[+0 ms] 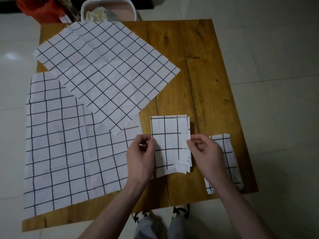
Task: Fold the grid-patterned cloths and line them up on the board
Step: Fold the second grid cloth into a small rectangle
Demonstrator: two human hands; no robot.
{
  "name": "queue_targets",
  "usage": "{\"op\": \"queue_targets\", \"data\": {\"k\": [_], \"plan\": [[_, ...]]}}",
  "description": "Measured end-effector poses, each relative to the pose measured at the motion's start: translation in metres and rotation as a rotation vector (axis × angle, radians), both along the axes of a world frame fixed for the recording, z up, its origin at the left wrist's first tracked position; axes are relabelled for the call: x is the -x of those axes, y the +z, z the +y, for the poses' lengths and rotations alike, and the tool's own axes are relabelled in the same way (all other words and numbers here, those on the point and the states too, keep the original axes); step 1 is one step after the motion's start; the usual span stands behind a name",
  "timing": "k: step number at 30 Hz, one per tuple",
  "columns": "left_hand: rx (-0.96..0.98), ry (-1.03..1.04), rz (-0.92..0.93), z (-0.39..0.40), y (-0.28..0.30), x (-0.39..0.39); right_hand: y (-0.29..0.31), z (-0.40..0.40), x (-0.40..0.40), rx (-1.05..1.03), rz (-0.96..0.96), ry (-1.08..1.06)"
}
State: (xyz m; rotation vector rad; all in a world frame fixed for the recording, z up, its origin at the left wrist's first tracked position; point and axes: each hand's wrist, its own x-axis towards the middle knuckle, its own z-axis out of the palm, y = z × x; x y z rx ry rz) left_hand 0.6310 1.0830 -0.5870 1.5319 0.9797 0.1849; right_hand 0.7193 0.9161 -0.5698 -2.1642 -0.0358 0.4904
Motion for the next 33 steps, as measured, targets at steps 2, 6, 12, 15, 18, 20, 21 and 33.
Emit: {"op": "queue_targets", "data": {"k": [2,6,12,15,18,20,21,33], "plan": [[0.002,0.012,0.013,-0.009,-0.003,0.007,-0.002,-0.009,0.004,0.013,-0.006,0.012],[-0.022,0.009,0.046,-0.027,-0.006,0.02,-0.007,-0.025,0.015,0.033,-0.006,0.037],[-0.09,0.003,0.104,-0.048,-0.011,0.036,-0.013,-0.04,0.03,0.092,-0.013,0.078],[-0.16,-0.038,0.159,-0.053,-0.01,0.04,-0.016,-0.044,0.034,0.16,-0.048,0.104],[-0.234,-0.085,0.183,-0.054,-0.01,0.041,-0.019,-0.046,0.035,0.201,-0.084,0.113],[-0.295,-0.111,0.204,-0.054,-0.011,0.04,-0.022,-0.047,0.035,0.229,-0.105,0.117],[-0.32,-0.122,0.216,-0.053,-0.011,0.04,-0.023,-0.046,0.035,0.242,-0.108,0.12],[-0.383,-0.195,0.272,-0.054,-0.016,0.041,-0.029,-0.043,0.034,0.407,-0.224,0.276]]}}
